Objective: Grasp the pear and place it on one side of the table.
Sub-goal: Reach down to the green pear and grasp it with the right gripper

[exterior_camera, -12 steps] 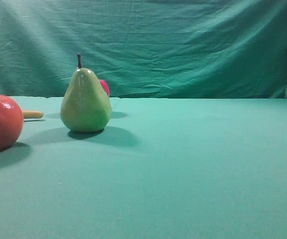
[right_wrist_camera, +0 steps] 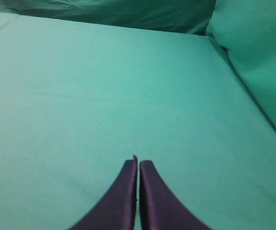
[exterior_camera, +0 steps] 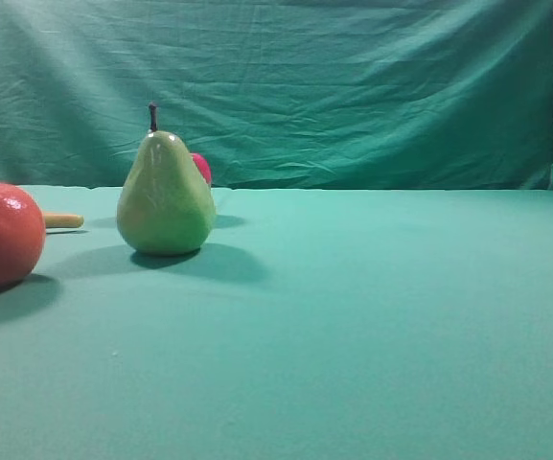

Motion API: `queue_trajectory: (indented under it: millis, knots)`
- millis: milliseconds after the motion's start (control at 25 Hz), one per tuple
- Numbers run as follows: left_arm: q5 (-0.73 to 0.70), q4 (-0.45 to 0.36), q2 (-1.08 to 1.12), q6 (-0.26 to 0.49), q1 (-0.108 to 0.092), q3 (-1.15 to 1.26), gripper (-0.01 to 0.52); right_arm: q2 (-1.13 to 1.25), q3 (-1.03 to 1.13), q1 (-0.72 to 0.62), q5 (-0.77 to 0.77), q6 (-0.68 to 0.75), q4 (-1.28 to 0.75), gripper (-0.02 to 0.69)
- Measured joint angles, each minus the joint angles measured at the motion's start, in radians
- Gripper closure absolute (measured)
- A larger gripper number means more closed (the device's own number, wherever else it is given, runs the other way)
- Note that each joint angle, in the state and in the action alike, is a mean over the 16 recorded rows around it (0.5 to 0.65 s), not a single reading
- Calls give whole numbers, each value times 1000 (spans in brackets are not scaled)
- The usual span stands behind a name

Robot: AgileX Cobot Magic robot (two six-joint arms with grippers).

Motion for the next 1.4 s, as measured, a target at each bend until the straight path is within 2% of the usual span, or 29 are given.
queue_trajectory:
  millis: [320,600,840,1080,1400]
  knots:
    - [0,0,0,0,0,0,514,0,0,0,-21,6,23,665]
    - [0,0,0,0,0,0,514,0,-11,4,-116,17,138,665]
    - [0,0,0,0,0,0,514,52,-109,27,-138,-23,242,665]
    - [0,0,0,0,0,0,514,209,-275,61,-59,-94,296,665]
    - [0,0,0,0,0,0,514,552,-495,154,74,-276,381,665]
